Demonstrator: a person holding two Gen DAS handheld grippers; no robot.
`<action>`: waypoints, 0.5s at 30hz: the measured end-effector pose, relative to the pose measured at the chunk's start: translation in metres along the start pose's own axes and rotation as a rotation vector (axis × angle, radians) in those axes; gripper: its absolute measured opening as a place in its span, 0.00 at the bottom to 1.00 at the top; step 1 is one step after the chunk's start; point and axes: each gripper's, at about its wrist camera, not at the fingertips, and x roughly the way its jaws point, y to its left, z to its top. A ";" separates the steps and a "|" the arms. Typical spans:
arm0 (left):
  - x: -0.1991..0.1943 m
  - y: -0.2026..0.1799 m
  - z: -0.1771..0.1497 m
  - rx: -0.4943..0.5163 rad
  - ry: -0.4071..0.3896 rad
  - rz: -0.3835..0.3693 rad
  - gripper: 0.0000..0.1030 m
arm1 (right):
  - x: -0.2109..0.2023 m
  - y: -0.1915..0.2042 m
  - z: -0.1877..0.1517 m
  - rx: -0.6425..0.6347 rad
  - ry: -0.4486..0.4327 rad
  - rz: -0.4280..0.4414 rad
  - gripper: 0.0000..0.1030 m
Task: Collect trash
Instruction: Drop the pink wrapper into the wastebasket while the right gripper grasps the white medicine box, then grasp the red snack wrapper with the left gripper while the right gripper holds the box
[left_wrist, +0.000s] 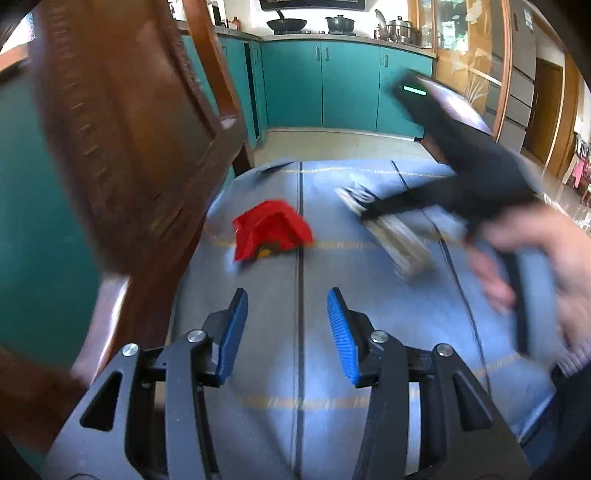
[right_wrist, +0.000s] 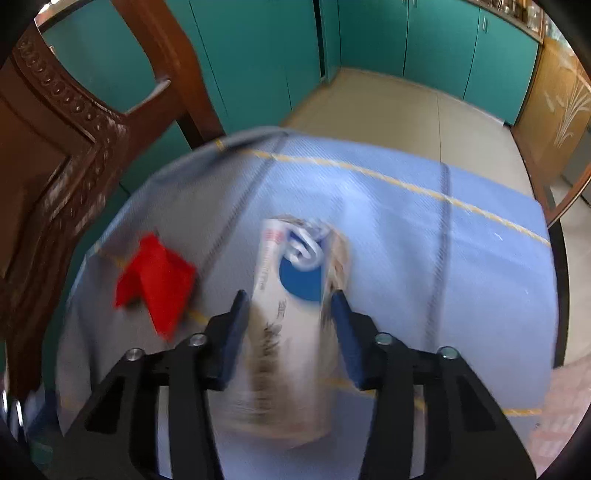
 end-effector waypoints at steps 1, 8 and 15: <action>0.009 -0.003 0.011 0.004 0.005 0.007 0.46 | -0.006 -0.011 -0.008 0.002 0.010 0.002 0.44; 0.073 -0.028 0.067 0.030 0.066 0.173 0.78 | -0.039 -0.038 -0.066 -0.003 0.004 0.049 0.45; 0.115 -0.032 0.063 0.080 0.161 0.280 0.77 | -0.048 -0.035 -0.085 -0.042 -0.009 0.054 0.46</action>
